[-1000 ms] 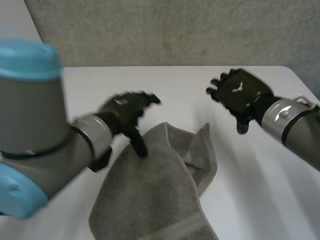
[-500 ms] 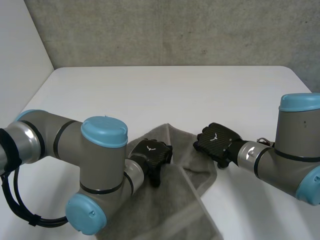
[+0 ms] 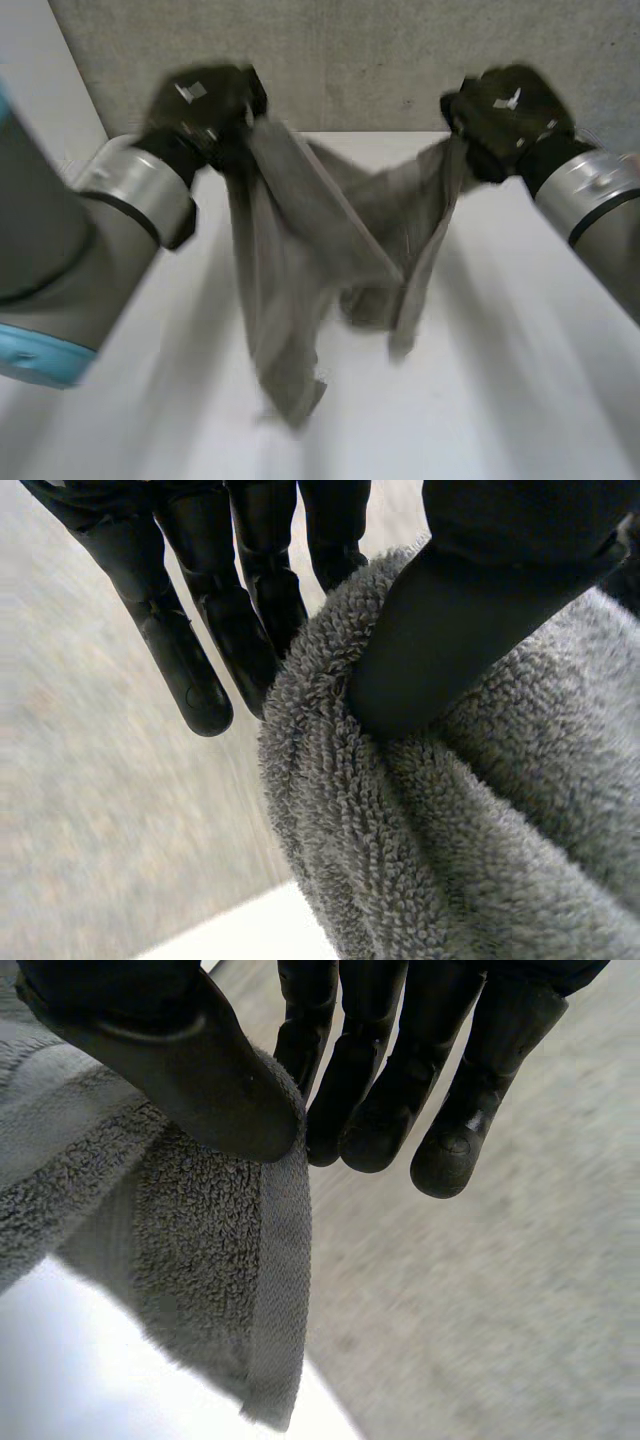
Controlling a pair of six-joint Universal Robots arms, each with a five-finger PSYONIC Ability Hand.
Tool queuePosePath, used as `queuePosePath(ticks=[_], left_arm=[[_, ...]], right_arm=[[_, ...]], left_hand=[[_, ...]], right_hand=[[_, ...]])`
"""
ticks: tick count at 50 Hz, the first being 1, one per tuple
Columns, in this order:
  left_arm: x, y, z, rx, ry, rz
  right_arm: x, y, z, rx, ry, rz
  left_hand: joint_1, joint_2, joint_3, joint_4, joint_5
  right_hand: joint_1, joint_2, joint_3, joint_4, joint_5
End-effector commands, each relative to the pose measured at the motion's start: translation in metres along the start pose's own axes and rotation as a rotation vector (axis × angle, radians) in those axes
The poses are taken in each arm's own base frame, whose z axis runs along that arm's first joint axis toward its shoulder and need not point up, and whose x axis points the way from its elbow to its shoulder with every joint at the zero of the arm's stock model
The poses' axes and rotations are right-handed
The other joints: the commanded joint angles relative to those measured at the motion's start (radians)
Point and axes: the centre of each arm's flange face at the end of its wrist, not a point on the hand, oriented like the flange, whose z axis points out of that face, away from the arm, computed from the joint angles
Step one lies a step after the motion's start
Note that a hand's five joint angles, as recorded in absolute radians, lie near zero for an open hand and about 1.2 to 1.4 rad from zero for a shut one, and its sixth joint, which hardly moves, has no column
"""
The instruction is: Fold the laundry
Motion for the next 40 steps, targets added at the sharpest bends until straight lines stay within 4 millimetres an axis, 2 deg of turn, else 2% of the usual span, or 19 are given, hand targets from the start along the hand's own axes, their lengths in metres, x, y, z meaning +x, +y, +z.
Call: queuePosePath(ticks=[1,4,11,12,13,14,15,18,20,22,23,24,25,26,27,28,31,38,40], left_arm=[[-0.020,-0.049,-0.014,0.138,0.005,-0.201],[-0.024,-0.052,-0.013,0.145,0.010,-0.216],[-0.051,-0.042,0.004,0.124,-0.017,-0.232],[-0.056,-0.028,0.012,0.086,-0.023,-0.235],[-0.056,-0.028,0.012,0.085,-0.023,-0.235],[-0.059,-0.010,0.021,0.039,-0.022,-0.241],[-0.060,0.004,0.029,0.000,-0.009,-0.243],[-0.059,0.018,0.036,-0.041,0.010,-0.245],[-0.059,0.047,0.047,-0.124,0.060,-0.264],[-0.057,0.060,0.050,-0.161,0.094,-0.272],[-0.055,0.071,0.052,-0.192,0.129,-0.277],[-0.055,0.071,0.052,-0.193,0.129,-0.277],[-0.053,0.077,0.053,-0.214,0.160,-0.275],[-0.053,0.077,0.053,-0.214,0.161,-0.275],[-0.053,0.082,0.054,-0.231,0.178,-0.263],[-0.053,0.085,0.054,-0.240,0.186,-0.239],[-0.057,0.085,0.053,-0.249,0.182,-0.182],[-0.067,0.070,0.051,-0.233,0.160,-0.126],[-0.066,0.063,0.049,-0.225,0.159,-0.125]], right_arm=[[0.021,-0.057,-0.024,0.140,0.078,-0.017],[0.023,-0.072,-0.035,0.154,0.070,-0.022],[0.015,-0.077,-0.048,0.069,-0.041,0.003],[0.011,-0.074,-0.050,0.032,-0.078,0.011],[0.006,-0.069,-0.051,-0.006,-0.123,0.004],[0.006,-0.069,-0.051,-0.007,-0.124,0.004],[-0.001,-0.059,-0.051,-0.060,-0.170,-0.007],[-0.015,-0.035,-0.052,-0.176,-0.275,-0.071],[-0.023,-0.024,-0.055,-0.226,-0.334,-0.119],[-0.031,-0.013,-0.059,-0.272,-0.397,-0.182],[-0.039,-0.003,-0.064,-0.307,-0.460,-0.254],[-0.044,0.006,-0.069,-0.333,-0.510,-0.329],[-0.044,0.006,-0.069,-0.334,-0.511,-0.330],[-0.046,0.013,-0.070,-0.335,-0.539,-0.386],[-0.047,0.013,-0.070,-0.335,-0.539,-0.386],[-0.048,0.017,-0.068,-0.321,-0.547,-0.435],[-0.044,0.019,-0.058,-0.297,-0.502,-0.425],[-0.023,0.003,-0.030,-0.194,-0.310,-0.258],[-0.010,-0.004,-0.019,-0.160,-0.227,-0.103]], left_hand=[[0.218,0.181,0.184,0.179,0.220],[0.218,0.181,0.184,0.179,0.220],[0.218,0.181,0.184,0.179,0.220],[0.218,0.181,0.184,0.179,0.220],[0.218,0.181,0.184,0.179,0.220],[0.218,0.181,0.184,0.179,0.220],[0.218,0.181,0.184,0.179,0.220],[0.218,0.181,0.184,0.179,0.220],[0.090,0.053,0.056,0.051,0.092],[-0.030,-0.067,-0.064,-0.069,-0.028],[-0.197,-0.234,-0.231,-0.236,-0.195],[-0.198,-0.236,-0.233,-0.238,-0.197],[-0.413,-0.451,-0.448,-0.453,-0.412],[-0.416,-0.453,-0.450,-0.455,-0.414],[-0.596,-0.633,-0.630,-0.635,-0.594],[-0.740,-0.777,-0.774,-0.779,-0.739],[-0.941,-0.978,-0.975,-0.980,-0.939],[-0.962,-0.999,-0.996,-1.001,-0.960],[-0.962,-0.999,-0.996,-1.001,-0.960]], right_hand=[[0.069,0.067,0.060,0.058,0.053],[0.069,0.067,0.060,0.058,0.053],[0.069,0.067,0.060,0.058,0.053],[0.069,0.067,0.060,0.058,0.053],[0.069,0.067,0.060,0.058,0.053],[0.069,0.067,0.060,0.058,0.053],[0.069,0.067,0.060,0.058,0.053],[0.069,0.067,0.060,0.058,0.053],[0.069,0.067,0.060,0.058,0.053],[-0.074,-0.076,-0.083,-0.085,-0.090],[-0.315,-0.317,-0.325,-0.326,-0.331],[-0.565,-0.566,-0.574,-0.576,-0.581],[-0.567,-0.569,-0.577,-0.578,-0.583],[-0.748,-0.749,-0.757,-0.758,-0.763],[-0.749,-0.751,-0.759,-0.760,-0.765],[-0.915,-0.917,-0.924,-0.926,-0.931],[-1.118,-1.120,-1.128,-1.129,-1.134],[-1.153,-1.155,-1.162,-1.164,-1.169],[-1.153,-1.155,-1.162,-1.164,-1.169]])
